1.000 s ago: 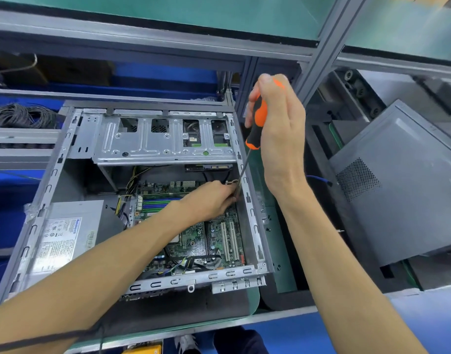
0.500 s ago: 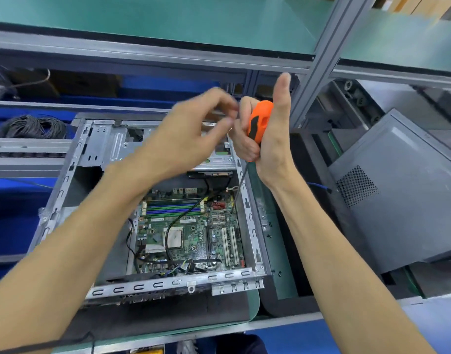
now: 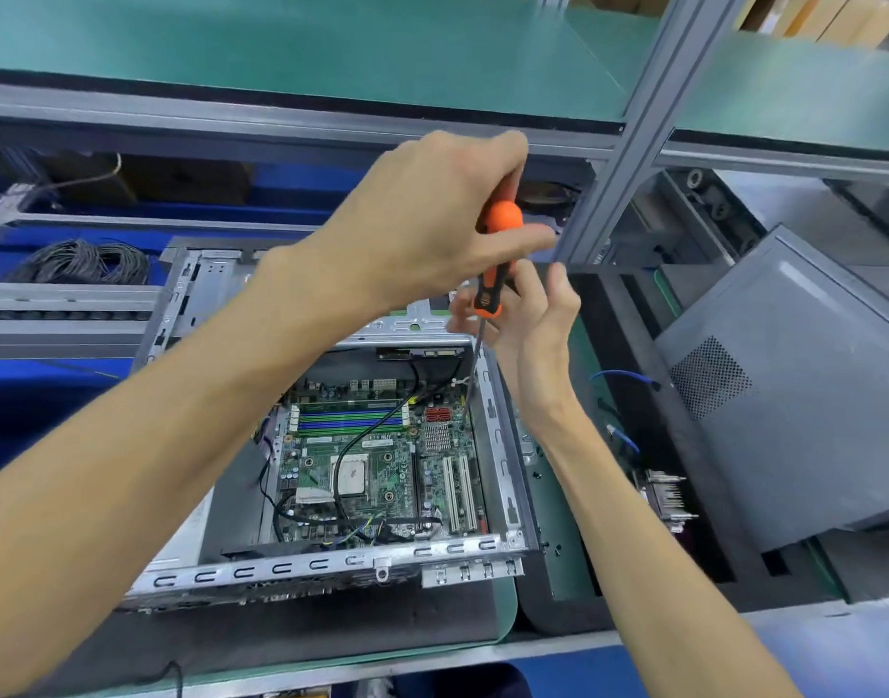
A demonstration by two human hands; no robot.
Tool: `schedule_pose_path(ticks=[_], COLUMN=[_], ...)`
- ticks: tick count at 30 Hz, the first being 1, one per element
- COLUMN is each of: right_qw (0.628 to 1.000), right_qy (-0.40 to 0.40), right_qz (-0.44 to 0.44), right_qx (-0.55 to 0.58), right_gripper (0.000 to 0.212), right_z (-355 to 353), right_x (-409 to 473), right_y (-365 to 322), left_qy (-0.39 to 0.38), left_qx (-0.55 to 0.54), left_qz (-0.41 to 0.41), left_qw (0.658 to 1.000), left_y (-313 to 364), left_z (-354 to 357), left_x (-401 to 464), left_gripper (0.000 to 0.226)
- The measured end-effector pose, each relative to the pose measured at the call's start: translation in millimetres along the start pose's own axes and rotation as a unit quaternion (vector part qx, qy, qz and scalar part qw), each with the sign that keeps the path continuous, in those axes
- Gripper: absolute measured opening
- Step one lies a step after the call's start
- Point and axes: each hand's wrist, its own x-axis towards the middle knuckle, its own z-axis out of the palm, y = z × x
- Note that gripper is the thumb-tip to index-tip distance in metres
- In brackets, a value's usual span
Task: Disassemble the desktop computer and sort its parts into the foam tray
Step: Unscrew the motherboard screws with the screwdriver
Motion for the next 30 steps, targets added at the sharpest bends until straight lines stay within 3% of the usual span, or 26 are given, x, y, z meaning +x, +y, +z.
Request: schedule_pose_path(ticks=[2, 6, 7, 9, 11, 13, 15, 17, 20, 22, 24, 30], right_qw=[0.999, 0.989, 0.988, 0.986, 0.983, 0.981, 0.969, 0.918, 0.795, 0.768, 0.745, 0.698], right_qy=[0.026, 0.041, 0.042, 0.033, 0.024, 0.018, 0.023, 0.046, 0.066, 0.040, 0.005, -0.091], right_qz=[-0.016, -0.065, -0.071, -0.078, -0.084, -0.085, -0.087, -0.101, -0.116, -0.082, -0.042, 0.019], right_qx=[-0.041, -0.124, -0.128, -0.144, -0.163, -0.175, -0.228, -0.380, -0.592, -0.634, -0.666, -0.710], right_gripper=[0.037, 0.025, 0.021, 0.012, 0.009, 0.009, 0.014, 0.029, 0.056, 0.065, 0.063, 0.029], right_z=[-4.8, -8.6, -10.3, -13.8, -16.4, -17.5, -18.3, -21.3, -20.0, -19.4, -23.2, -26.7], right_x=[-8.8, -16.5, -16.0, -13.4, -13.0, -15.6, -18.4, -18.4, -14.6, -10.3, -5.3, -0.6], right_y=[10.2, 23.7, 24.6, 25.7, 26.7, 27.5, 28.1, 30.4, 27.7, 23.6, 19.2, 3.6], left_qy=[0.026, 0.066, 0.055, -0.010, -0.076, -0.099, -0.090, -0.070, -0.019, 0.004, 0.015, -0.037], left_qx=[0.088, 0.177, 0.159, 0.023, -0.103, -0.118, -0.065, 0.027, 0.166, 0.193, 0.159, 0.106], left_qz=[-0.048, -0.054, -0.030, 0.037, 0.066, 0.059, 0.057, 0.058, 0.055, 0.047, 0.054, 0.089], left_qw=[0.995, 0.981, 0.985, 0.999, 0.990, 0.986, 0.992, 0.995, 0.984, 0.980, 0.986, 0.990], left_y=[-1.6, -2.1, -3.7, -4.3, -3.8, -7.4, -9.1, -7.0, 1.4, 5.2, 3.0, -0.3], left_z=[5.7, 6.5, 5.5, 0.1, -6.8, -11.7, -13.5, -11.5, 3.4, 10.3, 11.8, 14.9], left_x=[2.2, 3.8, 3.2, -0.1, -3.7, -3.6, 0.2, 4.9, 9.4, 9.6, 8.3, 5.5], left_gripper=[0.050, 0.057, 0.052, 0.034, 0.033, 0.036, 0.025, 0.019, 0.041, 0.053, 0.051, 0.036])
